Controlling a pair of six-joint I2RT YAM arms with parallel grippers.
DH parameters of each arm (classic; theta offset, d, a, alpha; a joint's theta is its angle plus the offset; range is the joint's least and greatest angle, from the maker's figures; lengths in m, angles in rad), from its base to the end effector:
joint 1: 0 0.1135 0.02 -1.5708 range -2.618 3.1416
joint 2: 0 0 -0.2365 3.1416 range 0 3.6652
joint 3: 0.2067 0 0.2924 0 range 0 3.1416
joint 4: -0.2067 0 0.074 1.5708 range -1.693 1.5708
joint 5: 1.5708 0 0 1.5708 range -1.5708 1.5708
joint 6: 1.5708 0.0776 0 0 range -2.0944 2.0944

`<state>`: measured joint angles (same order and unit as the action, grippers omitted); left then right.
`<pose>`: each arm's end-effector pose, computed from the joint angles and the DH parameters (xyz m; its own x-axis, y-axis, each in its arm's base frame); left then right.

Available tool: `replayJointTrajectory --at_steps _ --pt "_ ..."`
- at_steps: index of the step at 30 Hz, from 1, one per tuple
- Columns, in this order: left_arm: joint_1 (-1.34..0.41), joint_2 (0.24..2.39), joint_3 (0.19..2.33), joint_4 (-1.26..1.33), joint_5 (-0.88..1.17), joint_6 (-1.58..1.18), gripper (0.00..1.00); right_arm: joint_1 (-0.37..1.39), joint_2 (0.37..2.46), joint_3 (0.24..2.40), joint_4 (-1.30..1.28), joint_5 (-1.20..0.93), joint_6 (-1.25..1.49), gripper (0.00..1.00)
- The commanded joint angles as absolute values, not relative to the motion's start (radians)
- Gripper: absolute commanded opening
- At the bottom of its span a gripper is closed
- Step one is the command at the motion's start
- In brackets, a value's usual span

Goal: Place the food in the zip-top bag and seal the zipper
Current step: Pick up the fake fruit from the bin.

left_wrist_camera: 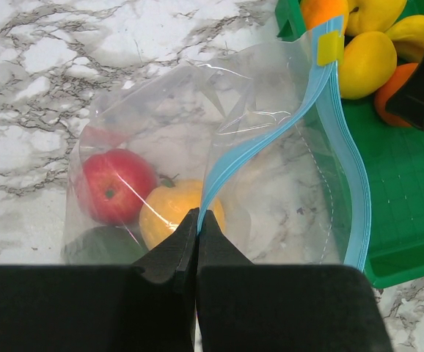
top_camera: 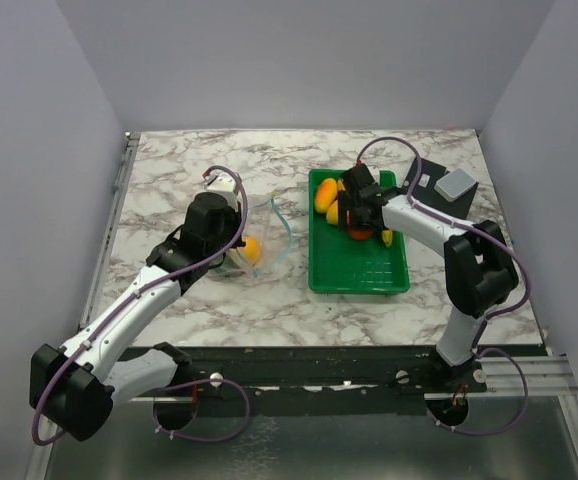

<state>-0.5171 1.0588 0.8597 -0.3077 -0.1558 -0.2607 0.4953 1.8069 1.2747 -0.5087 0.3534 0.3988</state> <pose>0.2913 -0.1518 0.2488 -0.5031 -0.0068 -0.8642 0.2492 0.9564 -0.1526 0.3881 0.1791 0.1233 -0.8130 -0.0251 -0.5817 0.0257 0.9965 -0.0789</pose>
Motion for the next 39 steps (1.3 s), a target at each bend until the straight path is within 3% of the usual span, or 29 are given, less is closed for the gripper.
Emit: replayJointTrajectory --at_steps 1,5,11,15,21,24,39 --pt "-0.514 1.062 0.855 -0.292 -0.181 -0.247 0.00 0.487 1.842 1.302 -0.488 0.356 0.392 0.84" --pt "-0.514 1.061 0.855 -0.292 -0.181 -0.246 0.00 0.486 1.854 1.307 -0.482 0.364 0.394 0.91" --pt "-0.514 1.060 0.855 -0.292 -0.183 -0.246 0.00 0.485 1.869 1.330 -0.482 0.362 0.389 0.90" --pt "-0.514 1.061 0.853 -0.292 -0.184 -0.245 0.00 0.485 1.871 1.343 -0.488 0.357 0.382 0.80" --pt "-0.514 1.062 0.854 -0.293 -0.187 -0.245 0.00 0.485 1.848 1.341 -0.492 0.340 0.373 0.51" --pt "-0.514 1.059 0.854 -0.293 -0.187 -0.245 0.00 0.485 1.814 1.329 -0.496 0.327 0.374 0.42" --pt "-0.515 1.068 0.858 -0.292 -0.183 -0.245 0.00 0.486 1.547 1.317 -0.467 0.055 0.354 0.35"
